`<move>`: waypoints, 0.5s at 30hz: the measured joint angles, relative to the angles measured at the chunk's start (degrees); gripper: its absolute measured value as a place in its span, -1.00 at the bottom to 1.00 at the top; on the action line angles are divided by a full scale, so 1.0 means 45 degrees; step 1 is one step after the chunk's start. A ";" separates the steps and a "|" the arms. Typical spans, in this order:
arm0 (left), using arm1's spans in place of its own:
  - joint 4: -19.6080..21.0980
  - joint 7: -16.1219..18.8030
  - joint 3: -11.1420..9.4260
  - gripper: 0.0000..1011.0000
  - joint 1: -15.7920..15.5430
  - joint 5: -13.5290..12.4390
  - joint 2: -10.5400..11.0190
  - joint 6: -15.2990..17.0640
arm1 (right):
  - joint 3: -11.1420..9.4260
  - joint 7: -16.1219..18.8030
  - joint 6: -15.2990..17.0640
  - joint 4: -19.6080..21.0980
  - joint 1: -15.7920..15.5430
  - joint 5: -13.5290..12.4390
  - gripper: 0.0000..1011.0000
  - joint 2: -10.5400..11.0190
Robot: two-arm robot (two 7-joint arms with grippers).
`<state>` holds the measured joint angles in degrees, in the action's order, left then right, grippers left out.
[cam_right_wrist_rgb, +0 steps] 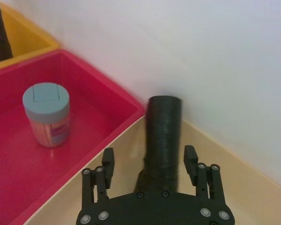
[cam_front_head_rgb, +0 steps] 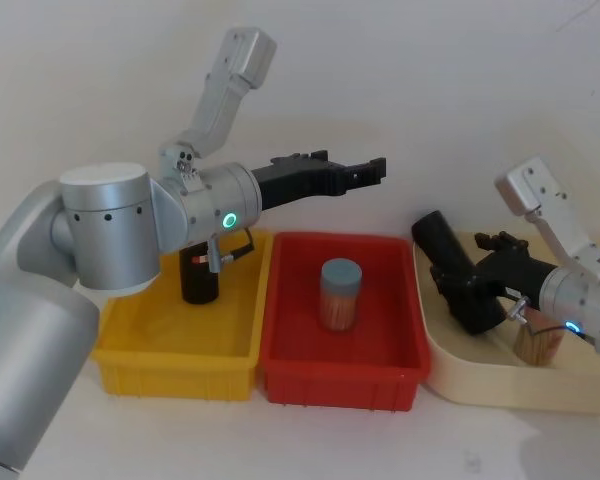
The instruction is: Pick up the garbage bag with the one hand and transfer it to the other hand.
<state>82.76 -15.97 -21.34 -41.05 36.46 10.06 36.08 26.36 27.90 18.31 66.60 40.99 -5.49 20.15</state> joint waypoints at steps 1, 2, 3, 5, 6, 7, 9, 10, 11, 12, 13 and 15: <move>0.0000 0.0000 0.0000 0.98 0.0000 0.0000 0.0001 0.0000 | 0.0010 0.0015 0.0007 -0.0002 0.0000 0.0009 0.82 0.0009; 0.0000 0.0000 0.0000 0.98 0.0000 0.0000 0.0001 0.0000 | 0.0017 0.0027 0.0011 -0.0005 0.0000 0.0017 0.82 0.0018; 0.0000 0.0000 0.0000 0.98 0.0000 0.0000 0.0000 0.0000 | 0.0025 0.0038 0.0015 -0.0008 0.0000 0.0025 0.87 0.0025; 0.0000 0.0000 0.0000 0.98 0.0000 0.0000 0.0000 0.0000 | 0.0051 0.0069 0.0025 -0.0013 -0.0002 0.0049 0.95 0.0045; 0.0000 -0.0001 0.0000 0.98 0.0000 0.0000 0.0000 0.0000 | 0.0061 0.0094 0.0032 -0.0016 -0.0003 0.0062 0.98 0.0056; 0.0000 0.0000 0.0000 0.98 0.0000 0.0000 0.0000 0.0000 | 0.0067 0.0104 0.0035 -0.0019 -0.0004 0.0066 0.98 0.0059; 0.0000 0.0000 0.0000 0.98 0.0000 0.0000 0.0000 0.0000 | 0.0076 0.0122 0.0042 -0.0021 -0.0006 0.0076 0.98 0.0069; 0.0000 0.0000 0.0000 0.98 0.0000 0.0000 0.0000 0.0000 | 0.0081 0.0129 0.0044 -0.0023 -0.0005 0.0082 0.98 0.0074; 0.0000 0.0000 0.0000 0.98 0.0000 0.0000 0.0001 0.0000 | 0.0101 0.0152 0.0051 -0.0027 -0.0006 0.0104 0.98 0.0091; 0.0000 0.0000 0.0000 0.98 0.0000 0.0000 0.0000 0.0000 | 0.0104 0.0158 0.0053 -0.0028 -0.0006 0.0107 0.98 0.0094; 0.0000 -0.0001 0.0000 0.98 0.0000 0.0000 0.0000 0.0000 | 0.0109 0.0169 0.0056 -0.0030 -0.0006 0.0114 0.98 0.0099; 0.0000 0.0000 0.0000 0.98 0.0000 0.0001 0.0000 0.0000 | 0.0114 0.0180 0.0058 -0.0033 -0.0006 0.0119 0.98 0.0104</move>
<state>82.76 -15.97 -21.34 -41.05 36.46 10.06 36.08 26.87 28.71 18.57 66.45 40.96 -4.95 20.61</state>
